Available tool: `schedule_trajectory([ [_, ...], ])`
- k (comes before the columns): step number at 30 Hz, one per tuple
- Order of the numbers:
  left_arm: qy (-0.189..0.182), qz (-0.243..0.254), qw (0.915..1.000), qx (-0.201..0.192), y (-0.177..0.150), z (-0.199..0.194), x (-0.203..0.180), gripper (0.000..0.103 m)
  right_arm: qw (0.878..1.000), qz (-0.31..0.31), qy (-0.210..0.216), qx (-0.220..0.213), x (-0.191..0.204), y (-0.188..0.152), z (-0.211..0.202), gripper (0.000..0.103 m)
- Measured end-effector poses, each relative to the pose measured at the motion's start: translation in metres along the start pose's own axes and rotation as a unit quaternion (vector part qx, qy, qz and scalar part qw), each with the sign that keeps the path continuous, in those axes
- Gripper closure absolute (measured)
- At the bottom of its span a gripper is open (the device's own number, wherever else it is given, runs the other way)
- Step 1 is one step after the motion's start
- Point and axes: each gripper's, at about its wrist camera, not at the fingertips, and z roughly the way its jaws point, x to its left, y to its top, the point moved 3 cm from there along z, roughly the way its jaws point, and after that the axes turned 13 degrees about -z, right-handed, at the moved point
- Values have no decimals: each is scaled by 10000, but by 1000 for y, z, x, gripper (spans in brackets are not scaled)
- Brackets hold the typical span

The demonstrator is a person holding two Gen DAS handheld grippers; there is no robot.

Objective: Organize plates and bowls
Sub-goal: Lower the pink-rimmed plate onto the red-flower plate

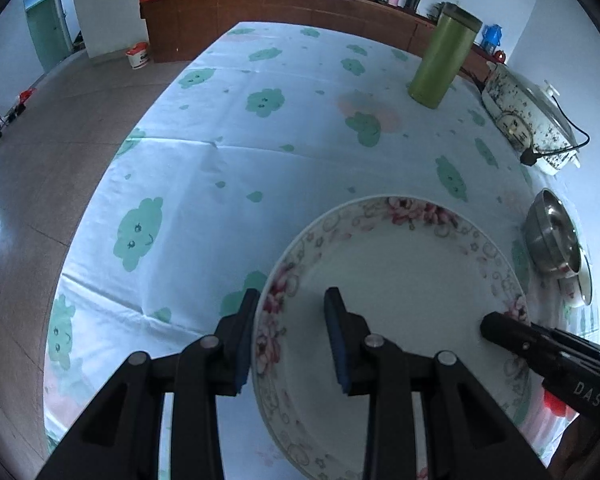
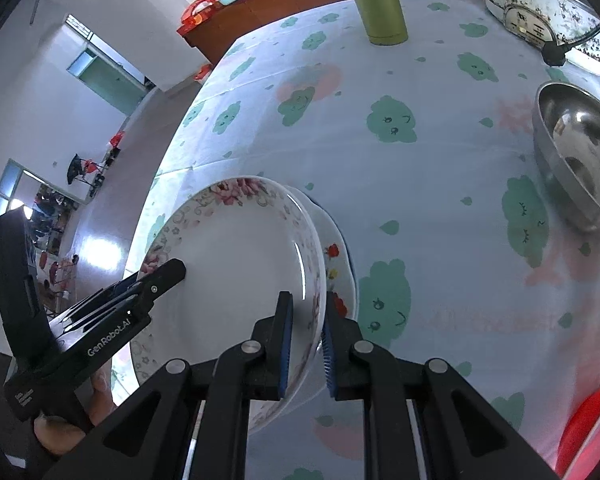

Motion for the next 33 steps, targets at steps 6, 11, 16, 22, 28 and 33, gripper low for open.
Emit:
schedule_trajectory([
  [6, -9, 43, 9999, 96, 4, 11, 4, 72, 9999, 56, -90, 55, 3, 1, 7, 88],
  [11, -41, 104, 9999, 63, 7, 14, 2, 72, 9998, 90, -157, 93, 1, 1, 11, 88],
  [16, -57, 105, 9999, 12, 7, 16, 1, 71, 9998, -90, -200, 36, 2, 0, 8, 87],
  [22, -45, 261, 9995, -196, -1, 14, -2, 69, 9987, -337, -319, -187, 5, -7, 4, 87],
  [28, -41, 395, 9988, -272, -4, 14, -4, 68, 9964, -463, -482, -528, 9, -19, -3, 86],
  [33, -20, 402, 9988, -285, -4, 14, -5, 67, 9942, -556, -669, -629, 15, -25, -7, 85],
])
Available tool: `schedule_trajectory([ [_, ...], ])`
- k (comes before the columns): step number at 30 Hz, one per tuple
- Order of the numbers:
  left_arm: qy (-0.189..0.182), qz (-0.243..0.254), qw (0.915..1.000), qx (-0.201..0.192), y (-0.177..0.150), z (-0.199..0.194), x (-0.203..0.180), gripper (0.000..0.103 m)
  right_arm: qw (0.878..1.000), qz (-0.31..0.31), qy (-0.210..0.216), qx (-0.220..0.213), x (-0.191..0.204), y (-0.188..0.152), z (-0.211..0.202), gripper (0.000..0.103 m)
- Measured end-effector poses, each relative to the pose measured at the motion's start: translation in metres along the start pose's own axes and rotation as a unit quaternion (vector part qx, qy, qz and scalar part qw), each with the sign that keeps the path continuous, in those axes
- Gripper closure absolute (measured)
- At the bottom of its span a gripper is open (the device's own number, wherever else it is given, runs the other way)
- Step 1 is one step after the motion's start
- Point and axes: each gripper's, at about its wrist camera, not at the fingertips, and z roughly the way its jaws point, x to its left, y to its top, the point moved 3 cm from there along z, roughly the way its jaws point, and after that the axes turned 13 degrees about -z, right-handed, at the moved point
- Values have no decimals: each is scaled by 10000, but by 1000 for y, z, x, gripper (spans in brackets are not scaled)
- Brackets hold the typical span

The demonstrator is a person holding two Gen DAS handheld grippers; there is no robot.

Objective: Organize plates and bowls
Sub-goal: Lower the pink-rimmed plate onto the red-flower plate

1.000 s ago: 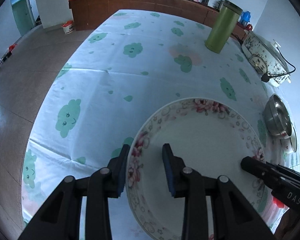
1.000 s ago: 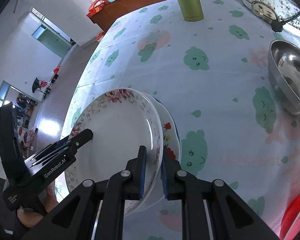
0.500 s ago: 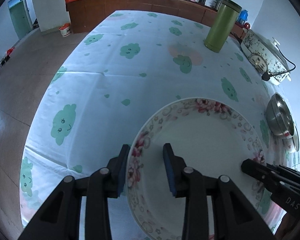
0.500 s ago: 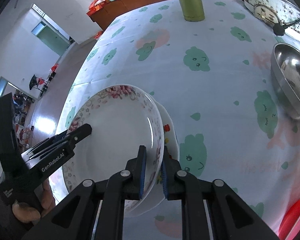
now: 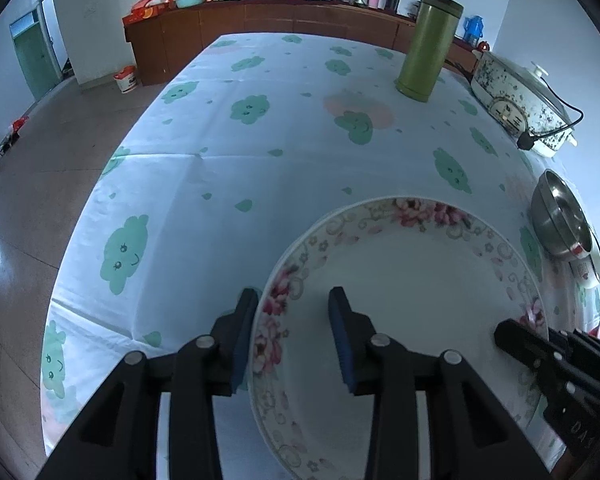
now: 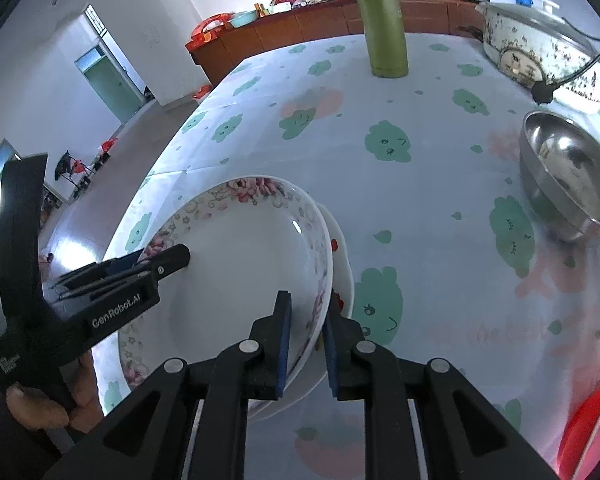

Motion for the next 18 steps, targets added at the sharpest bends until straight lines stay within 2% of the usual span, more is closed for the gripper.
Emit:
schedule_trajectory([
  [8, 80, 60, 9999, -12, -1, 1, -6, 62, 9995, -123, -292, -59, 7, -6, -8, 84],
  [13, 117, 61, 9999, -23, -1, 1, -7, 62, 9990, -120, -407, -111, 8, -3, -16, 84],
  [16, 215, 155, 9996, -66, -2, 2, -10, 62, 9968, -373, -699, -105, 12, 0, -18, 84],
  [18, 277, 199, 9994, -79, -2, 3, -11, 62, 9968, -362, -702, -81, 10, -1, -15, 84],
])
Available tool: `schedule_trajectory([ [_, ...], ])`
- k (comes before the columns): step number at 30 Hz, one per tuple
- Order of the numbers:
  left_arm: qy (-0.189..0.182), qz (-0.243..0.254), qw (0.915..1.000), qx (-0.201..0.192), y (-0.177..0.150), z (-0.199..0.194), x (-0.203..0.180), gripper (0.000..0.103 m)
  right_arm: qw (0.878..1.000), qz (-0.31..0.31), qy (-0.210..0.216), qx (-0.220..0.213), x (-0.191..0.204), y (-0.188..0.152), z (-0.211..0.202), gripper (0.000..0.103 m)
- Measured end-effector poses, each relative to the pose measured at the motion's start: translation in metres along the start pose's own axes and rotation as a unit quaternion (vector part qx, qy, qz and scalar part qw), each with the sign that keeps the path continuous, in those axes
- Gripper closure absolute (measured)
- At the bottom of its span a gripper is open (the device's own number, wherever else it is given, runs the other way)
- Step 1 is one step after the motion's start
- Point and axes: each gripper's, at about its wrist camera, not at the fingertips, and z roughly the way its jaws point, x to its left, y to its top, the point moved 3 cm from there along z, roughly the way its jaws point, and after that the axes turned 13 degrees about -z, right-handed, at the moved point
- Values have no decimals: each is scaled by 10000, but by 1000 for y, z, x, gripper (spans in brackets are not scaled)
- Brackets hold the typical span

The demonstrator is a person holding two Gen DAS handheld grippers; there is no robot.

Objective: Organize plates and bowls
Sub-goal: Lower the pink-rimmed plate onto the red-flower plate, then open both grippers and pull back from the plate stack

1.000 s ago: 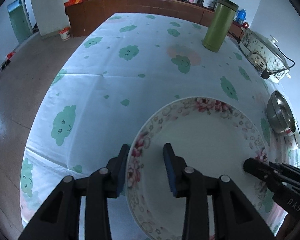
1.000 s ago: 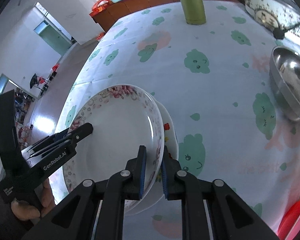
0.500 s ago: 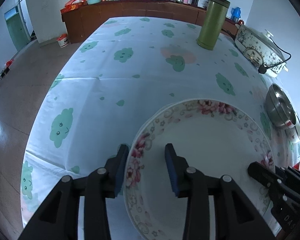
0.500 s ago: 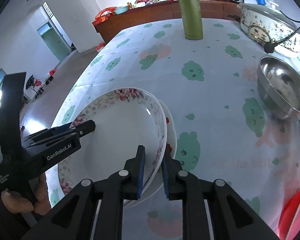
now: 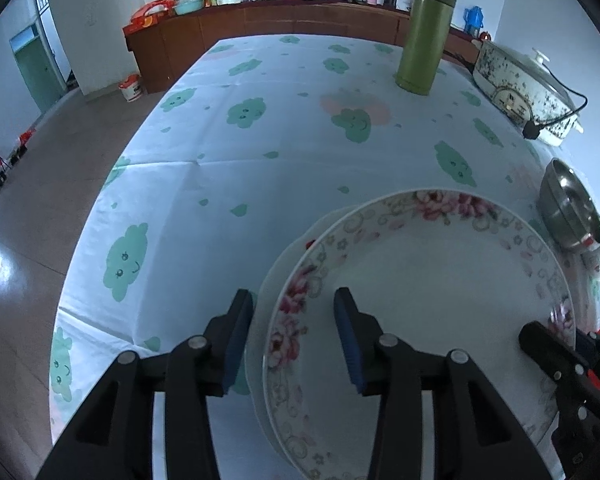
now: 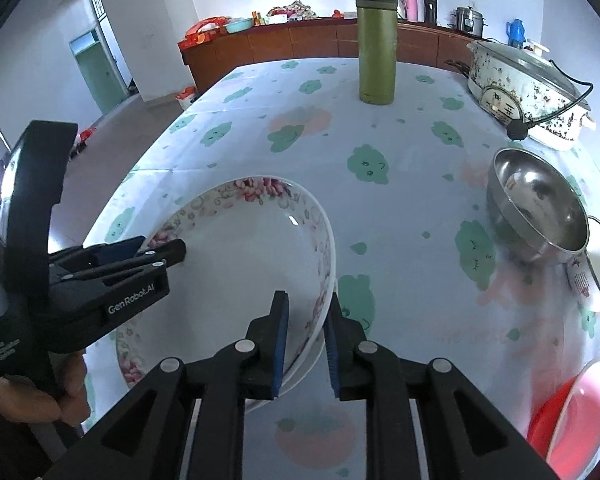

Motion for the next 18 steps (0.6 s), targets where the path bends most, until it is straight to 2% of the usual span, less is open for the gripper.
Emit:
schedule_trajectory([
  [2, 46, 48, 10000, -29, 0, 0, -1, 63, 9999, 89, 52, 38, -3, -4, 4, 84],
  [12, 102, 72, 9999, -59, 0, 1, -1, 62, 9996, -117, -218, -146, -1, -7, 6, 82],
  [15, 90, 48, 9999, -65, 0, 2, -2, 61, 9996, -89, -188, -182, -3, -7, 7, 81],
  [18, 67, 37, 10000, -52, 1, 2, -1, 60, 9997, 127, 30, -201, -8, -12, 11, 80],
])
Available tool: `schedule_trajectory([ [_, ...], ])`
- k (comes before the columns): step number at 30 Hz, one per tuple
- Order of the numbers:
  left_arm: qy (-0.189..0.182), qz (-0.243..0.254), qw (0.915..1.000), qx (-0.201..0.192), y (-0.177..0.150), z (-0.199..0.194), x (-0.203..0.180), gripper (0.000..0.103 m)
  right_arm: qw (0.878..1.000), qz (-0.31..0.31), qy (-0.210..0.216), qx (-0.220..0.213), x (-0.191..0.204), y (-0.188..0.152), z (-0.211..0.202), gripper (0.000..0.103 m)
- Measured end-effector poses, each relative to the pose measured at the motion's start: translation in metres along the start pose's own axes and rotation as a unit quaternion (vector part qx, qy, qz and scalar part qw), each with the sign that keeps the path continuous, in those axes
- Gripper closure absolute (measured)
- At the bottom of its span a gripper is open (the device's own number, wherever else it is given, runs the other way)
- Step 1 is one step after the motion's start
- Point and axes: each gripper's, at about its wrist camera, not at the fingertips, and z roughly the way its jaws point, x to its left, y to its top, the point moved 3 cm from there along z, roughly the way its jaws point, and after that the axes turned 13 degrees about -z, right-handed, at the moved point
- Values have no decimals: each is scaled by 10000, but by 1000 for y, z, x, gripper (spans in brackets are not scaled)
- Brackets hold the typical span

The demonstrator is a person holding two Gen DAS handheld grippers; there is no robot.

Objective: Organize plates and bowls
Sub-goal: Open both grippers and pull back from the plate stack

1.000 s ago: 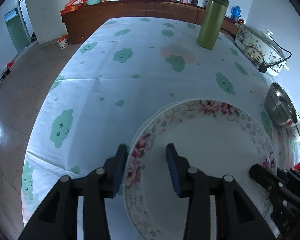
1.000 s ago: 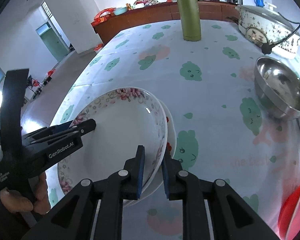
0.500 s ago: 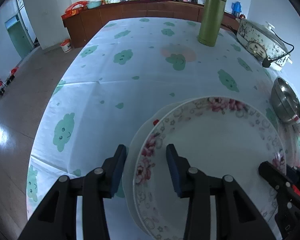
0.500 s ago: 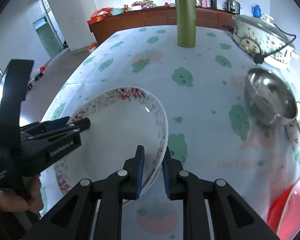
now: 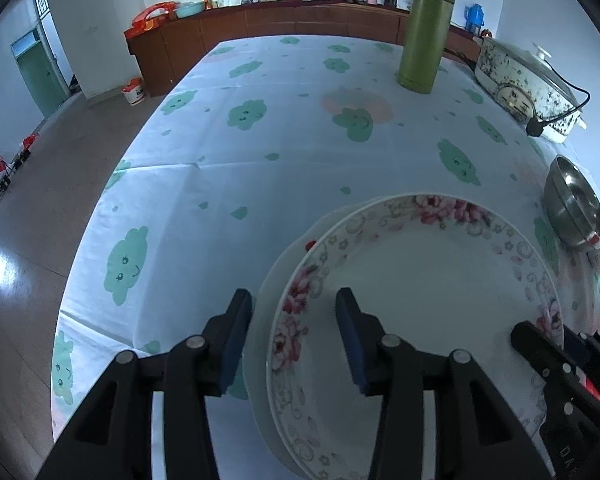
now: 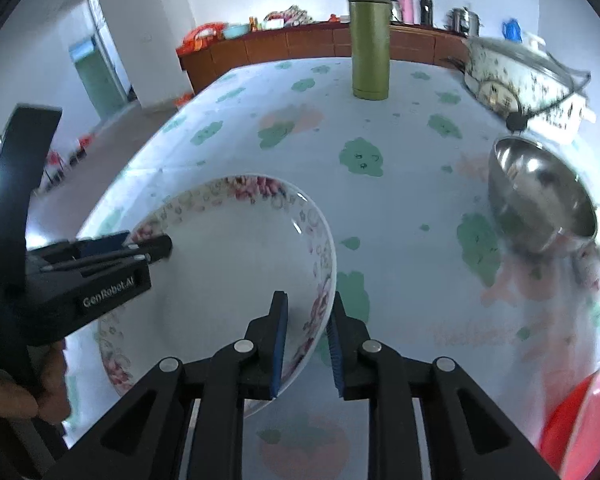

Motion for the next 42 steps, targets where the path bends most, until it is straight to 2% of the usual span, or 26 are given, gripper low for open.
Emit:
schedule_trajectory([
  [4, -21, -16, 10000, 14, 0, 0, 0, 59, 9998, 48, 147, -104, -3, -1, 4, 77],
  [9, -144, -103, 9998, 93, 1, 1, 4, 60, 9937, 656, 883, -219, -18, -5, 15, 73],
  [14, -190, -221, 9996, -35, 8, -12, 11, 61, 9942, 556, 904, -173, -16, -1, 17, 71],
  [19, -128, -479, 9984, -253, 22, -28, 35, 61, 9907, 862, 865, -601, -30, 2, -9, 71],
  [21, -42, -568, 9978, -344, 27, -34, 47, 61, 9900, 960, 729, -736, -38, 3, -20, 71],
  [24, 89, -653, 9970, -406, 30, -37, 59, 61, 9897, 1060, 247, -926, -50, 5, -36, 71],
  [25, 132, -672, 9968, -410, 30, -37, 61, 61, 9913, 994, -224, -833, -53, 7, -37, 71],
  [26, 163, -696, 9966, -401, 30, -37, 64, 61, 9921, 924, -455, -717, -55, 9, -35, 71],
  [29, 186, -784, 9962, -327, 26, -36, 67, 61, 9935, 669, -896, -210, -53, 11, -18, 71],
  [34, 129, -773, 9964, -311, 21, -41, 64, 61, 9956, 550, -753, 135, -40, 7, 5, 71],
  [42, 172, -873, 9955, -318, 18, -47, 71, 59, 9962, 608, -600, 180, -34, 2, 14, 71],
])
